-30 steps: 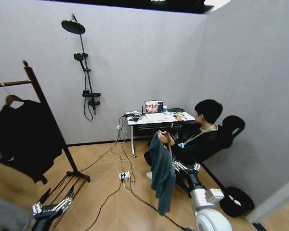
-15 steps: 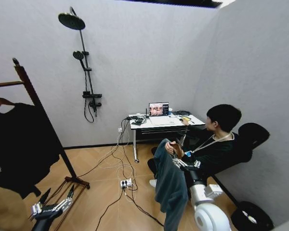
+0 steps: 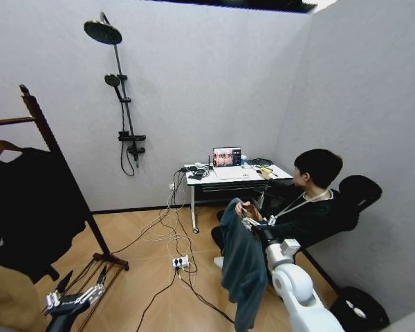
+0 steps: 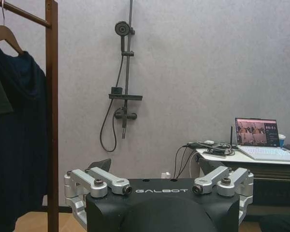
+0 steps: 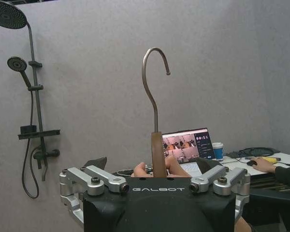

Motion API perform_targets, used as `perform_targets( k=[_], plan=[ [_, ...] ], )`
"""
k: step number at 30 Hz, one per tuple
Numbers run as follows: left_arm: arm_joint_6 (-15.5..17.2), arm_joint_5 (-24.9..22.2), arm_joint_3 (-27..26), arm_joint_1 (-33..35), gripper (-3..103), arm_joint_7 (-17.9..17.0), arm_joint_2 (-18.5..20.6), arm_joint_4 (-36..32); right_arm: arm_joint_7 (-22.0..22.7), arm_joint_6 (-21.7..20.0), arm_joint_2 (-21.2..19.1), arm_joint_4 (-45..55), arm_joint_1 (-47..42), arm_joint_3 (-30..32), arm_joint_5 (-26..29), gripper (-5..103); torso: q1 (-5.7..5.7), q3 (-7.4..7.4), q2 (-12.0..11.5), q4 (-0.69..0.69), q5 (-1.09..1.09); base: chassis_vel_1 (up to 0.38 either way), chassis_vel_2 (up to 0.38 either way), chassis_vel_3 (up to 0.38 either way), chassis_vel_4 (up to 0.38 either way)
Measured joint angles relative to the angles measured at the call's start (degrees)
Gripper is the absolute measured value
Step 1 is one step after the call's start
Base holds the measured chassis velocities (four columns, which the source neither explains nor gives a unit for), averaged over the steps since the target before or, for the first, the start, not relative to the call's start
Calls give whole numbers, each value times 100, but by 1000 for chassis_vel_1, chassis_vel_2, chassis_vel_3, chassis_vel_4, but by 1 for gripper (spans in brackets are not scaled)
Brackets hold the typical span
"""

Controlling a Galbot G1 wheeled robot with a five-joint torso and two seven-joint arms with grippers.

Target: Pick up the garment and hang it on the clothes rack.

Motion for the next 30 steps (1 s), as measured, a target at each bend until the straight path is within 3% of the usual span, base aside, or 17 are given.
perform_targets(
  k=[2,4,7,9,11,12,13,15,23,27,30],
  plan=[
    [0,0,0,0,100,0,0,0,5,28,9,-39,23,-10,-44,102,-1,0,0,0,0,0,0,0,0],
    [0,0,0,0,100,0,0,0,17,135,26,-111,70,-23,-180,94,-1,0,0,1,0,0,0,0,0],
    [0,0,0,0,100,0,0,0,25,156,31,-111,73,-24,-202,88,-1,0,0,0,0,0,0,0,0],
    [0,0,0,0,100,0,0,0,70,165,8,-70,41,-36,-214,72,-1,0,0,0,0,0,0,0,0],
    [0,0,0,0,100,0,0,0,76,167,-17,-58,28,-37,-214,72,-1,0,0,0,0,0,0,0,0],
    [0,0,0,0,100,0,0,0,83,169,-35,-48,22,-34,-215,61,-1,0,0,0,0,0,0,0,0],
    [0,0,0,0,100,0,0,0,83,169,-35,-48,22,-34,-215,61,-1,0,0,0,0,0,0,0,0],
    [0,0,0,0,100,0,0,0,87,186,-32,-48,14,-20,-214,51,-1,-1,0,0,0,0,0,0,0],
    [0,0,0,0,100,0,0,0,126,216,-5,-46,7,-19,-209,29,-1,0,0,0,0,0,0,0,0],
    [0,0,0,0,100,0,0,0,138,250,-10,-22,-3,-5,-115,10,-1,0,0,-1,0,0,0,0,0],
    [0,0,0,0,100,0,0,0,139,292,-10,-14,-13,0,-100,10,-1,0,0,0,0,0,0,0,0]
  ],
)
